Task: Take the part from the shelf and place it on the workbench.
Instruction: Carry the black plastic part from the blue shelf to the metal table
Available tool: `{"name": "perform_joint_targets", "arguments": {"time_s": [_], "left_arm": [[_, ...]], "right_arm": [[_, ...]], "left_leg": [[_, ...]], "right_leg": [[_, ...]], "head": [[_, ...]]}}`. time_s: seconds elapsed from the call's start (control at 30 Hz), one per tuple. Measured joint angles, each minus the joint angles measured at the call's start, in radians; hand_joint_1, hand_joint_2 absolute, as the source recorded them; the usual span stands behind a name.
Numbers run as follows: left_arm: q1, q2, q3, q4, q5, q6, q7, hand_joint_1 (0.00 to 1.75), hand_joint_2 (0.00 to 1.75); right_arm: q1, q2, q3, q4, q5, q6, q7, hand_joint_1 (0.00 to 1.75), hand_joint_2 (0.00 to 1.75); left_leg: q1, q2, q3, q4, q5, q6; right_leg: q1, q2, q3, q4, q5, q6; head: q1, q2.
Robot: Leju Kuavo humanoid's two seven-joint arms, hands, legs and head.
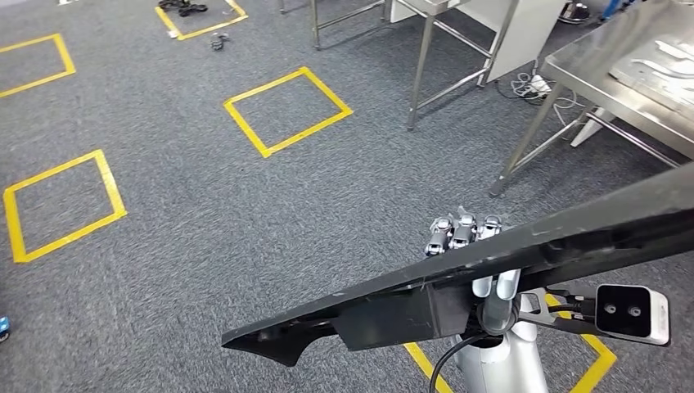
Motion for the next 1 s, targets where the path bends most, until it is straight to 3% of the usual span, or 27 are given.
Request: {"name": "perform_joint_targets", "arguments": {"time_s": [0.07, 0.13, 0.2, 0.27, 0.3, 0.37, 0.4, 0.47, 0.5, 0.53, 0.6, 0.67, 0.7, 0.77, 0.8, 0.87, 0.93, 1.0], "left_arm": [[0.0, 0.001, 0.0, 0.0, -0.002, 0.0, 0.002, 0.0, 1.75], [0.005, 0.004, 0.0, 0.0, -0.006, 0.0, 0.003, 0.0, 1.75], [0.008, 0.005, 0.0, 0.0, -0.011, -0.001, 0.003, 0.0, 1.75], [0.007, 0.005, -0.001, 0.0, -0.018, -0.002, 0.003, 0.0, 1.75], [0.007, 0.005, -0.002, 0.0, -0.023, 0.001, 0.002, 0.0, 1.75], [0.006, 0.005, -0.007, 0.0, -0.034, 0.017, 0.001, 0.0, 1.75], [0.007, 0.005, -0.01, 0.0, -0.039, 0.032, 0.0, 0.0, 1.75], [0.009, 0.005, -0.014, 0.0, -0.047, 0.071, -0.005, 0.0, 1.75], [0.01, 0.004, -0.016, 0.0, -0.05, 0.097, -0.009, 0.0, 1.75], [0.01, 0.003, -0.017, 0.0, -0.054, 0.127, -0.015, 0.0, 1.75], [0.009, -0.001, -0.022, 0.0, -0.059, 0.188, -0.028, 0.0, 1.75], [0.008, -0.005, -0.026, 0.0, -0.06, 0.226, -0.041, 0.0, 1.75], [0.008, -0.007, -0.027, 0.0, -0.06, 0.236, -0.046, 0.0, 1.75], [0.006, -0.009, -0.029, 0.0, -0.059, 0.244, -0.054, 0.0, 1.75], [0.005, -0.01, -0.031, 0.0, -0.059, 0.247, -0.058, 0.0, 1.75], [0.004, -0.011, -0.032, 0.0, -0.052, 0.249, -0.063, 0.0, 1.75], [0.007, -0.011, -0.031, 0.0, -0.036, 0.235, -0.063, 0.0, 1.75], [0.011, -0.011, -0.027, 0.0, -0.015, 0.2, -0.059, 0.0, 1.75]], "right_arm": [[0.001, 0.0, 0.0, -0.001, 0.0, 0.0, 0.001, 1.75, 1.75], [0.0, 0.0, 0.0, -0.002, 0.0, 0.0, 0.001, 1.75, 1.75], [-0.001, 0.0, 0.0, -0.003, -0.001, 0.0, 0.002, 1.75, 1.75], [-0.001, 0.0, 0.0, -0.003, -0.001, -0.001, 0.004, 1.75, 1.75], [-0.001, 0.0, 0.0, -0.004, -0.002, -0.002, 0.004, 1.75, 1.75], [-0.003, -0.001, 0.0, -0.006, -0.003, -0.007, 0.004, 1.75, 1.75], [-0.003, -0.002, 0.0, -0.006, -0.003, -0.01, 0.004, 1.75, 1.75], [0.002, -0.003, 0.0, -0.006, -0.001, -0.016, 0.002, 1.75, 1.75], [0.005, -0.004, 0.0, -0.007, 0.0, -0.018, 0.002, 1.75, 1.75], [0.007, -0.005, 0.0, -0.007, 0.003, -0.02, 0.001, 1.75, 1.75], [0.008, -0.006, 0.0, -0.012, 0.007, -0.025, 0.001, 1.75, 1.75], [0.007, -0.006, 0.0, -0.018, 0.01, -0.03, 0.002, 1.75, 1.75], [0.007, -0.006, 0.0, -0.02, 0.01, -0.032, 0.002, 1.75, 1.75], [0.009, -0.007, -0.001, -0.024, 0.011, -0.033, 0.003, 1.75, 1.75], [0.009, -0.007, -0.001, -0.026, 0.011, -0.034, 0.004, 1.75, 1.75], [0.009, -0.007, -0.001, -0.031, 0.01, -0.034, 0.004, 1.75, 1.75], [0.012, -0.007, -0.001, -0.033, 0.01, -0.033, 0.004, 1.75, 1.75], [0.017, -0.007, -0.001, -0.033, 0.01, -0.031, 0.005, 1.75, 1.75]], "left_leg": [[0.003, -0.009, 0.035, -0.085, 0.067, 0.0], [0.007, -0.047, 0.087, -0.206, 0.117, 0.004], [0.008, -0.072, 0.105, -0.252, 0.122, 0.011], [0.007, -0.059, 0.106, -0.26, 0.128, 0.022], [0.008, -0.049, 0.108, -0.266, 0.132, 0.03], [0.011, -0.027, 0.111, -0.277, 0.139, 0.043], [0.009, -0.016, 0.112, -0.279, 0.139, 0.046], [0.007, 0.008, 0.111, -0.279, 0.138, 0.048], [0.007, 0.021, 0.111, -0.278, 0.137, 0.048], [0.007, 0.032, 0.112, -0.278, 0.136, 0.047], [0.006, 0.051, 0.118, -0.278, 0.132, 0.044], [0.003, 0.067, 0.123, -0.278, 0.126, 0.036], [0.001, 0.075, 0.125, -0.278, 0.124, 0.031], [-0.001, 0.093, 0.13, -0.281, 0.121, 0.02], [-0.001, 0.09, 0.132, -0.279, 0.116, 0.015], [0.001, 0.052, 0.113, -0.225, 0.078, 0.008], [0.004, 0.009, 0.052, -0.097, 0.016, 0.005], [0.004, 0.0, 0.001, -0.003, -0.007, 0.001]], "right_leg": [[-0.002, 0.028, 0.0, 0.008, -0.003, 0.004], [-0.003, 0.054, -0.006, 0.02, -0.007, 0.012], [-0.005, 0.072, -0.017, 0.026, -0.005, 0.025], [-0.008, 0.085, -0.024, 0.024, -0.001, 0.038], [-0.007, 0.075, -0.028, 0.029, -0.005, 0.043], [-0.006, 0.027, -0.057, 0.089, -0.044, 0.052], [-0.005, 0.0, -0.085, 0.148, -0.074, 0.056], [-0.008, -0.021, -0.142, 0.265, -0.12, 0.063], [-0.01, -0.025, -0.154, 0.287, -0.119, 0.064], [-0.012, -0.028, -0.145, 0.271, -0.101, 0.065], [-0.01, -0.053, -0.076, 0.143, -0.037, 0.059], [0.0, -0.085, -0.018, 0.032, -0.003, 0.048], [0.006, -0.091, -0.008, 0.01, -0.001, 0.042], [0.008, -0.072, -0.009, 0.005, -0.001, 0.032], [0.006, -0.062, -0.006, -0.001, 0.002, 0.027], [-0.002, -0.044, 0.002, -0.013, 0.008, 0.015], [-0.005, -0.025, 0.004, -0.015, 0.009, 0.008], [-0.005, 0.0, 0.003, -0.012, 0.007, 0.007]], "head": [[0.0, 0.0], [0.0, 0.0], [0.0, 0.0], [0.0, 0.0], [0.001, 0.0], [0.007, 0.0], [0.01, 0.0], [0.012, 0.0], [0.013, 0.0], [0.012, 0.0], [0.012, 0.0], [0.012, 0.0], [0.012, 0.0], [0.011, 0.0], [0.011, 0.0], [0.009, 0.0], [0.007, 0.0], [0.006, 0.0]]}}
